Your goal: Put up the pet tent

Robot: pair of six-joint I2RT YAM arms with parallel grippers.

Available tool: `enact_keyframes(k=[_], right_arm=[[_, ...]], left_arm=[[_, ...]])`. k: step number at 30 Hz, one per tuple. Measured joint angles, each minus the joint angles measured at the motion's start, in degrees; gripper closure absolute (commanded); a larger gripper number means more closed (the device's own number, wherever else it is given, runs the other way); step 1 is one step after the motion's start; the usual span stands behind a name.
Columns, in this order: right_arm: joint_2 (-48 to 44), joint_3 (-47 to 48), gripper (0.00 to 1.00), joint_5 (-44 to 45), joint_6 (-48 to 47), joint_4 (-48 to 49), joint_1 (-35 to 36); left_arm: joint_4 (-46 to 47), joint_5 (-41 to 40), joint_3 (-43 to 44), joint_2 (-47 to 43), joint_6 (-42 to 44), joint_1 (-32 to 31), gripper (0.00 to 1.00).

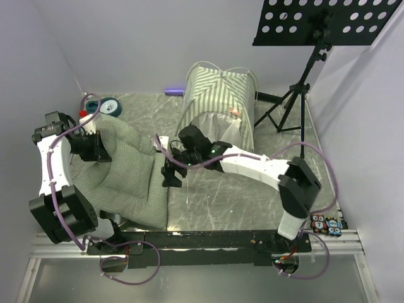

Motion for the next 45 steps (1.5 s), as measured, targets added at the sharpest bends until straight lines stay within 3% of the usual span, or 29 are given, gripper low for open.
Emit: enact_keyframes(k=[7, 11, 13, 15, 16, 17, 18, 19, 26, 30, 35, 38, 41, 45], right_arm=[[11.7, 2.2, 0.07, -0.4, 18.9, -7.5, -4.2], [18.9, 7.0, 0.07, -1.0, 28.0, -6.8, -4.0], [21.3, 8.8, 0.12, -1.0, 30.8, -5.3, -3.9], [23.0, 10.1, 0.23, -1.0, 33.3, -3.5, -3.8], [23.4, 10.6, 0.36, -0.9, 34.3, -2.7, -3.7], [23.9, 11.1, 0.56, -0.7, 35.1, -1.7, -3.7], [24.2, 11.2, 0.88, -0.5, 35.9, -0.5, -3.6], [24.3, 11.2, 1.00, -0.2, 36.5, 0.8, -3.5], [21.4, 9.8, 1.00, 0.2, 38.1, 6.3, -2.8], [8.3, 2.6, 1.00, -0.6, 35.0, 6.1, -2.4], [-4.9, -0.2, 1.00, -4.1, 30.6, 6.0, -1.0], [-4.0, 1.7, 1.00, -5.3, 29.7, 6.1, -0.1], [2.6, 7.9, 1.00, -5.5, 28.5, 5.1, -0.2], [3.1, 7.8, 1.00, -3.5, 22.4, 2.5, 0.3]], left_arm=[[2.7, -1.0, 0.0, 0.4, -2.4, 0.0, 0.99], [4.1, -1.8, -0.1, 0.8, -3.4, 0.0, 0.99], [4.7, -1.8, -0.1, 0.8, -3.8, 0.0, 0.99], [5.1, -2.0, -0.3, 0.8, -3.9, 0.0, 0.99], [5.1, -2.0, -0.3, 0.8, -4.0, 0.0, 0.99], [5.1, -2.0, -0.3, 0.8, -4.0, 0.0, 0.99], [5.2, -2.0, -0.3, 0.8, -4.0, -0.1, 0.99], [5.4, -2.2, -0.3, 0.8, -4.0, -0.2, 0.99], [4.3, -2.7, 2.6, 0.8, -3.7, -3.1, 0.99], [3.2, -3.1, 8.3, -0.1, -2.8, -8.3, 0.99], [4.8, -3.6, 9.4, -4.8, -4.6, -16.3, 0.99], [6.3, -5.7, 9.4, -7.4, -7.4, -17.1, 0.99], [8.0, -8.6, 9.9, -10.2, -9.1, -16.7, 0.99], [10.8, -6.5, 10.5, -16.3, -8.1, -16.6, 0.99]])
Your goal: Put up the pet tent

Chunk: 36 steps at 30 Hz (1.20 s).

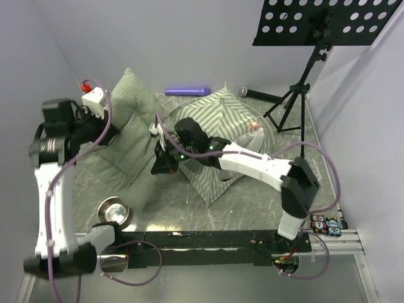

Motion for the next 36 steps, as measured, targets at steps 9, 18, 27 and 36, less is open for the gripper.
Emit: enact_keyframes(k=[9, 18, 27, 36], right_arm=[[-32.4, -17.9, 1.00, 12.0, -9.8, -1.7, 10.9], [-48.4, -33.8, 1.00, 25.3, 2.9, -12.3, -2.1], [-22.6, -26.1, 1.00, 23.9, 5.9, -4.6, -9.4], [-10.4, -8.8, 1.00, 16.9, 5.2, 2.7, -10.8]], left_arm=[[7.0, 19.8, -1.3, -10.5, -4.5, -8.1, 0.99], [18.8, 11.6, -2.0, 7.6, -12.3, -40.2, 0.99], [20.6, -0.5, -1.7, 10.0, -17.6, -34.2, 0.99], [19.6, 3.3, 2.6, 10.4, -16.9, -15.5, 0.99]])
